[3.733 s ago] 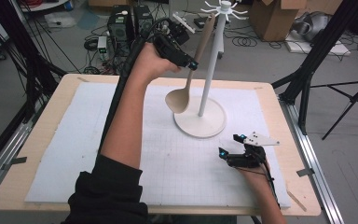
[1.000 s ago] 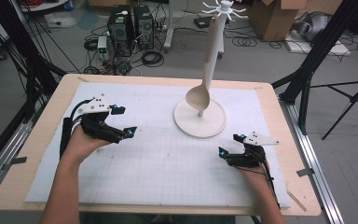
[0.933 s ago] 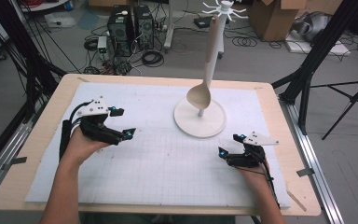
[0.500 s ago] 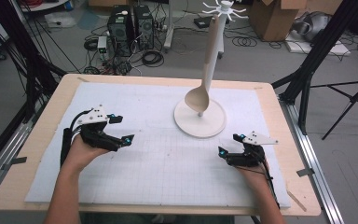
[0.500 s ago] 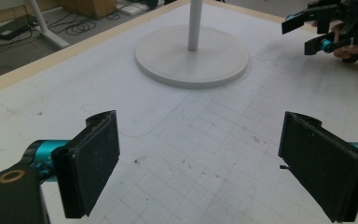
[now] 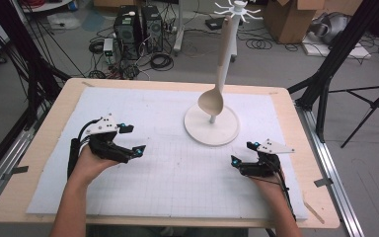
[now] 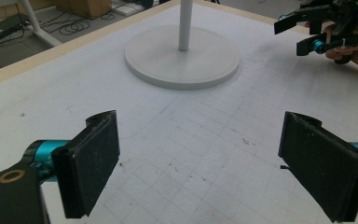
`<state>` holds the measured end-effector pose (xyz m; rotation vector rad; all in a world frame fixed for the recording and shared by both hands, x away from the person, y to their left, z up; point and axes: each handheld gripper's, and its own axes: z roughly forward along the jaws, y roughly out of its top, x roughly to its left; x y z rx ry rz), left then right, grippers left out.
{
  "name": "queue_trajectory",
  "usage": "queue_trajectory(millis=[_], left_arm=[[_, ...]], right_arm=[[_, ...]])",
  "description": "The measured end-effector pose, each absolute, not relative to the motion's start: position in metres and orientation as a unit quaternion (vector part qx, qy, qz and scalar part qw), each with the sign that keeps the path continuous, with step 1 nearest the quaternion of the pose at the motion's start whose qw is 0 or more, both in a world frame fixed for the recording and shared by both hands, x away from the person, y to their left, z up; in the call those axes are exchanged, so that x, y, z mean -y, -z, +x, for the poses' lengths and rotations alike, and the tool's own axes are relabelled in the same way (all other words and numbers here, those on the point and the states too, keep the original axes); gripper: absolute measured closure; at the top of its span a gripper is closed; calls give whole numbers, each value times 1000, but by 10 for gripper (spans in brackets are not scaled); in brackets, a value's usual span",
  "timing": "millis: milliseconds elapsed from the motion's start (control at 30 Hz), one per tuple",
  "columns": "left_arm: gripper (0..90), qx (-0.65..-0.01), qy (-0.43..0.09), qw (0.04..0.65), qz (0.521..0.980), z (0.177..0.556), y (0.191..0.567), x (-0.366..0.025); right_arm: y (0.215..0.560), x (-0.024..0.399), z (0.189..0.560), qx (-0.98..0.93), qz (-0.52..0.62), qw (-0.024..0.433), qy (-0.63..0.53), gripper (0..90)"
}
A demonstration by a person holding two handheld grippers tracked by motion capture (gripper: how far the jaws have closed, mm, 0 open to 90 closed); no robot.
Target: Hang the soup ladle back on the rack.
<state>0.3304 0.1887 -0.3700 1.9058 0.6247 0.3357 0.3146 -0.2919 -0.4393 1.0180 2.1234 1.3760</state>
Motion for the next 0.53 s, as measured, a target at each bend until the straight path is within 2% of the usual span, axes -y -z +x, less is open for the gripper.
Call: queue_trajectory(millis=[533], left_arm=[[130, -272, -133, 516, 801, 332, 380, -193]], right_arm=[[440, 294, 316, -760, 371, 207, -491, 144]])
